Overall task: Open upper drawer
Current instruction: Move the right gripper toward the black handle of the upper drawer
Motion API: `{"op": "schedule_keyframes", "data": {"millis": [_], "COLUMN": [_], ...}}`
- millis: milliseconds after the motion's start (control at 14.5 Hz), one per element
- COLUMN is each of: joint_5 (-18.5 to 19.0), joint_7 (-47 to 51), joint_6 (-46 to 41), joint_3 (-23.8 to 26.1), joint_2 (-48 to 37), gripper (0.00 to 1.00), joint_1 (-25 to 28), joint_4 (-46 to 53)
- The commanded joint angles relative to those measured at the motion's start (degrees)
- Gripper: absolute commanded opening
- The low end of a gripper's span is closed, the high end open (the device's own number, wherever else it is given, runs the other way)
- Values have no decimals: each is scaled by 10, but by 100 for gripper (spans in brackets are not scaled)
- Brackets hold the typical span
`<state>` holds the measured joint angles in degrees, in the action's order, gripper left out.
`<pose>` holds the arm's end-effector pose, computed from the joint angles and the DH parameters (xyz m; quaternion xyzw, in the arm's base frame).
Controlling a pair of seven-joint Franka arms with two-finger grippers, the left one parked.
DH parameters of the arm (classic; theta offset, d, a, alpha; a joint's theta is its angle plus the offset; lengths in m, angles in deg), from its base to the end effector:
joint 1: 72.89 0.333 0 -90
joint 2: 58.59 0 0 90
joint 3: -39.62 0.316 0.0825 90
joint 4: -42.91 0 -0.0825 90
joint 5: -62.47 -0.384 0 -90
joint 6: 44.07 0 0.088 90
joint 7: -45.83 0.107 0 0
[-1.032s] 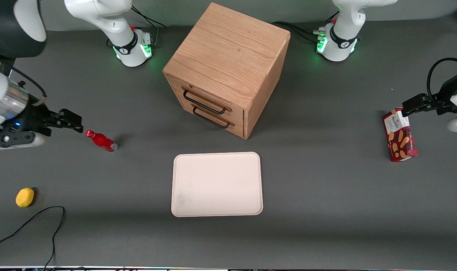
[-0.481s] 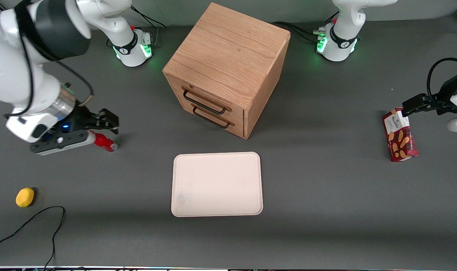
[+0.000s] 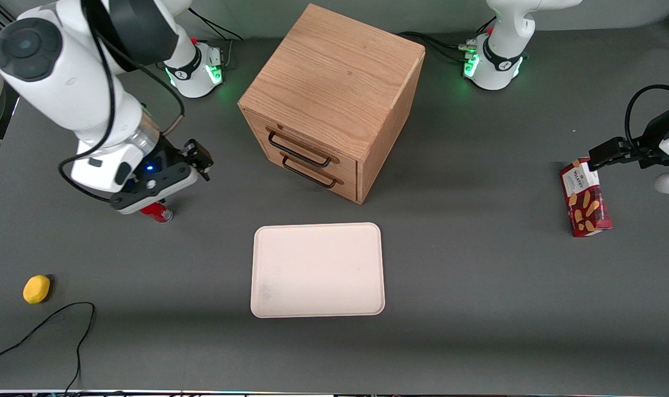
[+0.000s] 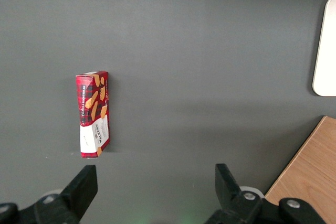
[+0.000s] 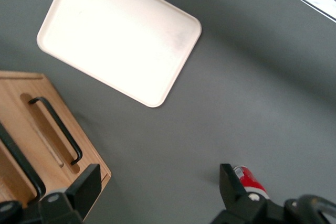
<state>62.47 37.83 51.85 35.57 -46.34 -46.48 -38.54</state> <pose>0.5791 0.2433 0.5786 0.9646 0.2627 0.0204 0.0050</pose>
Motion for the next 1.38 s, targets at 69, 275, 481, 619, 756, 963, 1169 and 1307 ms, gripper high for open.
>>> {"op": "schedule_keyframes", "data": {"millis": [69, 275, 481, 619, 756, 963, 1169, 1307], "joint_5": [-6, -22, -44, -45, -44, -44, -44, -44], "joint_7": [-77, -113, -185, -187, -186, -179, -179, -179], "joint_6": [1, 2, 15, 17, 17, 17, 16, 16], "joint_3": [-15, -14, -15, -14, -14, -13, -13, -13], "joint_2": [25, 35, 43, 48, 52, 52, 52, 52], "gripper": [100, 100, 100, 100, 100, 100, 100, 100], "joint_1": [43, 49, 64, 72, 90, 105, 113, 115], "joint_4": [16, 17, 16, 16, 16, 16, 12, 11]}}
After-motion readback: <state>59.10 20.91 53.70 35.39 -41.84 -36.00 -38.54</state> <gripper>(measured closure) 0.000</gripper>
